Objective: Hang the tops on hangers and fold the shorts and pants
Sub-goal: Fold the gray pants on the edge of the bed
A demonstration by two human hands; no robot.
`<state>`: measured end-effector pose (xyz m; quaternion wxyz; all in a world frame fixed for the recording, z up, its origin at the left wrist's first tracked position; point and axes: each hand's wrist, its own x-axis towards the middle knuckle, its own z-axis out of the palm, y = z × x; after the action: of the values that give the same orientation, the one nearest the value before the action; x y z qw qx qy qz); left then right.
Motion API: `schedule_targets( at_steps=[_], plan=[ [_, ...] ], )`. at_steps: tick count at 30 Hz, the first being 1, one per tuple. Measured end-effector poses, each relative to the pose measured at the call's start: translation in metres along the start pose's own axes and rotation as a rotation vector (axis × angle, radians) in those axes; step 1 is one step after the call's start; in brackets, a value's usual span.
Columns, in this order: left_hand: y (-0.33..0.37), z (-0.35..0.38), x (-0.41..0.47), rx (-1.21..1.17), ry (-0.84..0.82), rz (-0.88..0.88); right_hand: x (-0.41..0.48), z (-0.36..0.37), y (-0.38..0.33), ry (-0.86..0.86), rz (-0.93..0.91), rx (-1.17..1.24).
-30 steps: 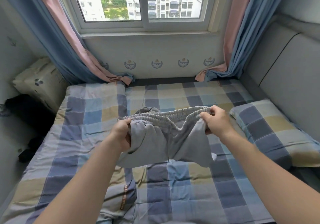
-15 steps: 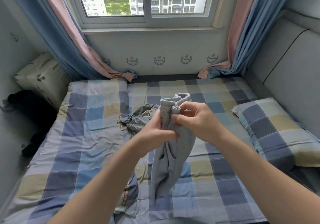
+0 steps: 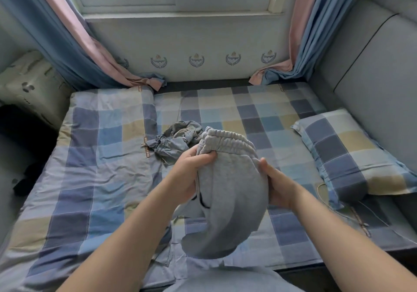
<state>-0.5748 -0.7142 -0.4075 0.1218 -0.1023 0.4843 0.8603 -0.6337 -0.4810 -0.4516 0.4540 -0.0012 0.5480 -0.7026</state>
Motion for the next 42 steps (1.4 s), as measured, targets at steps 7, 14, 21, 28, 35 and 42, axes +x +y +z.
schedule_targets(
  at_steps=[7,14,21,28,35,42],
  plan=[
    [-0.038,-0.017,0.028,0.220,0.305,-0.123,0.010,-0.041,0.007,0.116,0.023,0.028],
    [-0.077,-0.008,0.071,0.515,0.436,-0.198,0.035,-0.085,0.004,0.388,-0.124,-0.349],
    [-0.069,0.023,0.113,0.505,0.451,0.013,0.039,-0.110,-0.036,0.533,-0.323,-0.595],
    [-0.077,0.030,0.125,0.559,0.401,0.118,0.025,-0.126,-0.029,0.569,-0.375,-0.659],
    [-0.214,-0.024,0.109,0.716,0.443,-0.156,0.033,-0.160,0.111,0.665,-0.060,-0.880],
    [-0.411,-0.085,0.054,0.810,0.340,-0.699,0.014,-0.187,0.312,0.495,0.542,-0.945]
  ],
)
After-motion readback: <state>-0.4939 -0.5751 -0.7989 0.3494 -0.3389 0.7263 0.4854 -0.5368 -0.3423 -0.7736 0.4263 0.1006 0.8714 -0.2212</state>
